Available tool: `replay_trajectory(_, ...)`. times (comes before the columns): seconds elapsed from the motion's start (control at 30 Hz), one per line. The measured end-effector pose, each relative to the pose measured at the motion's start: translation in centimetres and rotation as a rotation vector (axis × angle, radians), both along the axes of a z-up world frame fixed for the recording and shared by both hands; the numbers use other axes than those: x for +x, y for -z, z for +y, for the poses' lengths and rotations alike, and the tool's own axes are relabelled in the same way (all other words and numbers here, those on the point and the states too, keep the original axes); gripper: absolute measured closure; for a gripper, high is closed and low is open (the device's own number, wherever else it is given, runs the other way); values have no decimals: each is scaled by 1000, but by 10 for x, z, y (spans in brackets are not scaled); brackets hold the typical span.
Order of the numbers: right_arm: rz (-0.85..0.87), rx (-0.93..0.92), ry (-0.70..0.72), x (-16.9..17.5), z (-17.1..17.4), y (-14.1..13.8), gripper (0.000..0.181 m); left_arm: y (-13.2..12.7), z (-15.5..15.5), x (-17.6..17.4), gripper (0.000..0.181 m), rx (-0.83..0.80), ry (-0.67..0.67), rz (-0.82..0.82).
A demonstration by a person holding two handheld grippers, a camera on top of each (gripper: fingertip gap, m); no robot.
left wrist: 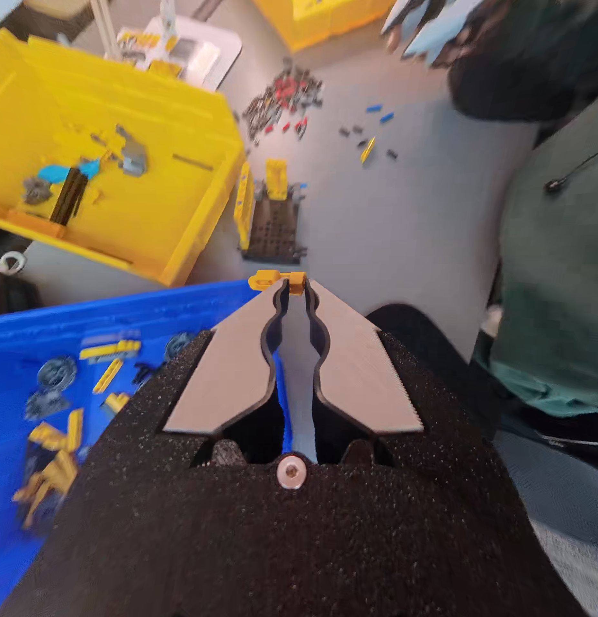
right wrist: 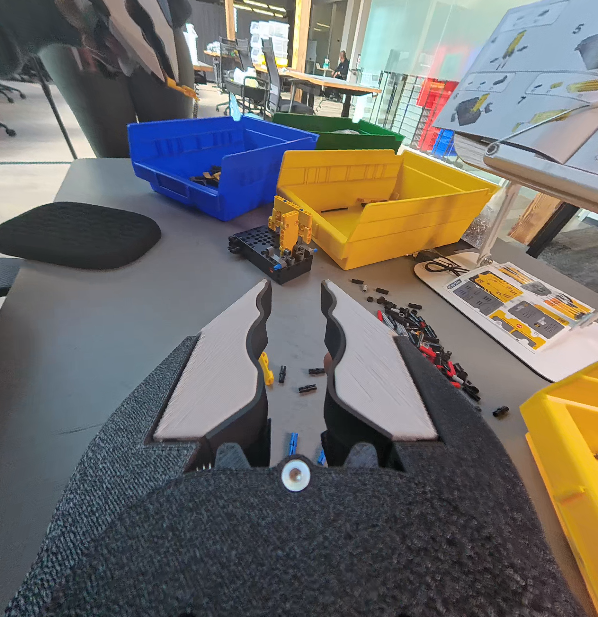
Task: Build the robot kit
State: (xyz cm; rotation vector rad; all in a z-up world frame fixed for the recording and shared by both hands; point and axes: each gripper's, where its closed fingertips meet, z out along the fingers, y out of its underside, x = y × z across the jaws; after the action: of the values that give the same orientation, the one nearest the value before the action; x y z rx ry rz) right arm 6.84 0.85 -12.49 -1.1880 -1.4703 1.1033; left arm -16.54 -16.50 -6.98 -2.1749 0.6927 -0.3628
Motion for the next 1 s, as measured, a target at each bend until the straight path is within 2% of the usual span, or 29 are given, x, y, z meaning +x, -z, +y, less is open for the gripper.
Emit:
replay_trajectory(0.1, 27, 46, -57, -7, -22, -7, 152, -21, 9, 61, 173, 141, 154, -301)
replay_trajectory(0.17, 60, 72, -124, -12, -44, -19, 151, -33, 15, 105, 173, 202, 274, -560)
replay_trajectory(0.23, 118, 120, -164, -15, -63, -39, 148, -36, 23, 142, 173, 210, 368, -811)
replay_trajectory(0.33, 178, 315, -119, -17, -75, -62, 141, -34, 45, 178, 173, 179, 421, -1128)
replay_trajectory(0.43, 153, 508, -68, -19, -77, -60, 148, -29, 70, 201, 173, 123, 431, -1297)
replay_trajectory(0.57, 118, 614, -3, -23, -68, -51, 150, -22, 90, 223, 173, 33, 423, -1385)
replay_trajectory(0.67, 122, 667, 62, -24, -56, -53, 169, -20, 100, 227, 174, 8, 390, -1434)
replay_trajectory(0.73, 63, 628, 44, -24, -51, -45, 169, -13, 107, 226, 173, -8, 354, -1419)
replay_trajectory(0.83, -116, 453, -35, -14, -37, -19, 171, 11, 129, 210, 174, 14, 197, -1290)
replay_trajectory(0.9, -361, 330, -95, 5, -24, 20, 171, 43, 143, 201, 165, 34, 93, -1004)
replay_trajectory(1.0, -694, 201, -135, 41, -4, 80, 170, 108, 152, 192, 158, 46, 45, -335)
